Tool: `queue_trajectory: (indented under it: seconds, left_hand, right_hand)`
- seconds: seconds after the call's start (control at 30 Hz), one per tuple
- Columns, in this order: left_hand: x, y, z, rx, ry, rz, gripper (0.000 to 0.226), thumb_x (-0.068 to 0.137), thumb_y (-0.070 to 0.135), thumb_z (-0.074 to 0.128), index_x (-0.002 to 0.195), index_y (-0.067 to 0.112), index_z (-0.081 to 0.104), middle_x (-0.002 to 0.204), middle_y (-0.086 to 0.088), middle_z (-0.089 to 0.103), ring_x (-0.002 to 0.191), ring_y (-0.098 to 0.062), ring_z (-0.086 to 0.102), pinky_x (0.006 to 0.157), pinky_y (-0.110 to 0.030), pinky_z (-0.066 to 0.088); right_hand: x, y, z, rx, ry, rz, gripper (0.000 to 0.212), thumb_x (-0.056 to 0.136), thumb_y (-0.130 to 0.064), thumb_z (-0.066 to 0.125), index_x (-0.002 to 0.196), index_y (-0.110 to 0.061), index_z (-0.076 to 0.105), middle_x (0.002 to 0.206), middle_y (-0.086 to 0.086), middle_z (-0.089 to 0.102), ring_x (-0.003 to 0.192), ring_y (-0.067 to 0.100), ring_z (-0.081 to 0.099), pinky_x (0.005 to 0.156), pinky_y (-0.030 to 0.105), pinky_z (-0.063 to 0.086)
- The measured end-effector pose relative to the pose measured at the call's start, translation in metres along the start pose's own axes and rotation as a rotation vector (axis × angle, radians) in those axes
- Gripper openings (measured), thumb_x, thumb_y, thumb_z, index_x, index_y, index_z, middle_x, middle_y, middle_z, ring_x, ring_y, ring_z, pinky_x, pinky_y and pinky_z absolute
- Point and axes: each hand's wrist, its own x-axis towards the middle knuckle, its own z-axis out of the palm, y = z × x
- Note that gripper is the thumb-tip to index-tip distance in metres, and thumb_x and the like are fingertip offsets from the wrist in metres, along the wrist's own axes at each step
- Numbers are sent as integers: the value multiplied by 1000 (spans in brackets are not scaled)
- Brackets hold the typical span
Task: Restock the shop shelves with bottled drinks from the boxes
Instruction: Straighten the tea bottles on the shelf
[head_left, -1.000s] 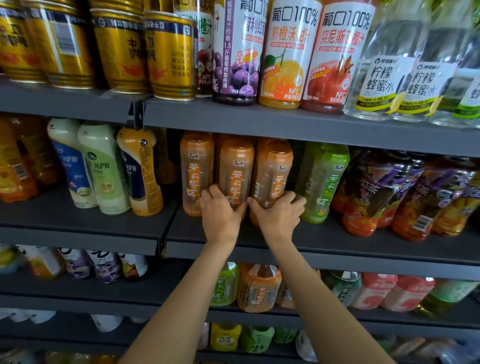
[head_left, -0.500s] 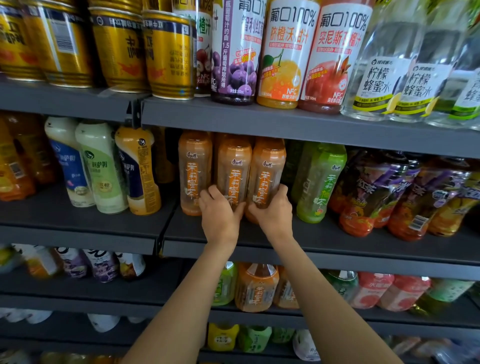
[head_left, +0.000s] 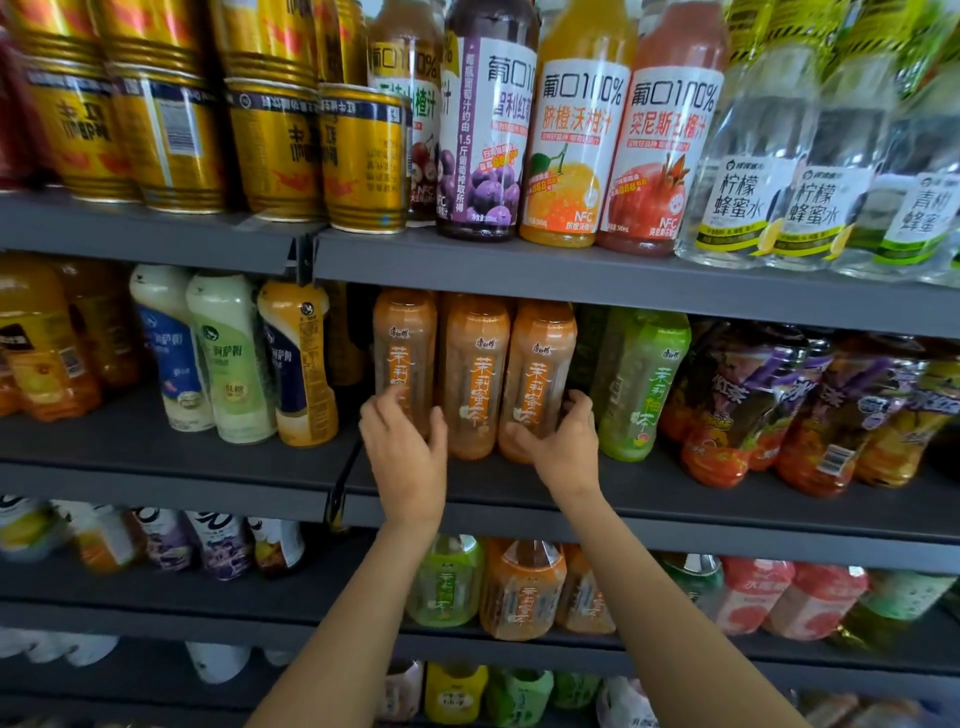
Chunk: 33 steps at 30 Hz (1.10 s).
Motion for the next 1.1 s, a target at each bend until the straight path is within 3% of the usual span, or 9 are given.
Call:
queue_trajectory:
  seconds: [0.13, 0.2, 0.57, 0.67, 0.73, 0.83, 0.97, 1.1]
  left_hand:
    - [22, -19, -3, 26, -162, -178, 77, 83, 21, 67, 143, 3, 22, 142, -19, 34, 133, -32, 31, 106, -40, 31]
    - [27, -22, 0, 42, -232, -204, 83, 83, 19, 67, 146, 6, 16, 144, -17, 33, 133, -30, 32, 106, -40, 32]
    - [24, -23, 9, 141, -196, -233, 71, 81, 21, 69, 137, 0, 30, 136, -21, 33, 126, -35, 30, 101, -40, 33]
    - [16, -18, 6, 142, -78, -217, 67, 79, 22, 71, 133, 0, 36, 131, -22, 36, 121, -35, 35, 98, -42, 36]
    - [3, -10, 5, 109, 25, -112, 56, 80, 21, 69, 127, 2, 43, 125, -20, 42, 116, -32, 41, 94, -41, 40]
    - [-15, 4, 16, 79, -90, 52, 54, 83, 26, 65, 128, 6, 42, 128, -14, 44, 121, -25, 42, 96, -37, 45]
    - [-16, 14, 34, 144, -177, -4, 76, 79, 35, 69, 136, 1, 32, 135, -18, 37, 127, -29, 39, 100, -35, 41]
    - [-16, 14, 41, 261, -157, -11, 78, 77, 36, 72, 135, 0, 34, 131, -19, 42, 122, -32, 44, 96, -39, 43]
  right_hand:
    - [-7, -3, 13, -59, 8, 38, 101, 68, -35, 80, 143, -7, 18, 142, 15, 32, 132, 33, 33, 106, 49, 34]
    - [-11, -7, 22, -115, 21, 71, 110, 66, -43, 80, 146, -11, 11, 144, 15, 27, 133, 34, 30, 106, 54, 32]
    - [-9, -5, 40, -89, 33, 98, 113, 67, -47, 78, 147, -13, 6, 142, 13, 32, 134, 31, 31, 110, 50, 27]
    - [-4, -2, 32, -8, 1, 99, 103, 68, -38, 80, 144, -11, 17, 140, 12, 35, 131, 30, 33, 109, 48, 31]
    - [-1, 0, 22, 130, -26, 68, 82, 73, -22, 78, 138, -9, 30, 133, 10, 43, 126, 27, 41, 103, 36, 37]
    - [0, 2, 12, 207, -55, 42, 64, 77, -12, 73, 131, -9, 39, 124, 6, 55, 117, 20, 52, 90, 23, 40]
    - [-2, 4, 15, 134, 59, 8, 58, 74, -13, 76, 121, -5, 43, 119, 10, 56, 111, 22, 55, 86, 24, 44]
    - [-1, 3, 16, 112, 105, -1, 53, 76, -13, 74, 118, -4, 44, 118, 12, 57, 109, 24, 57, 81, 23, 44]
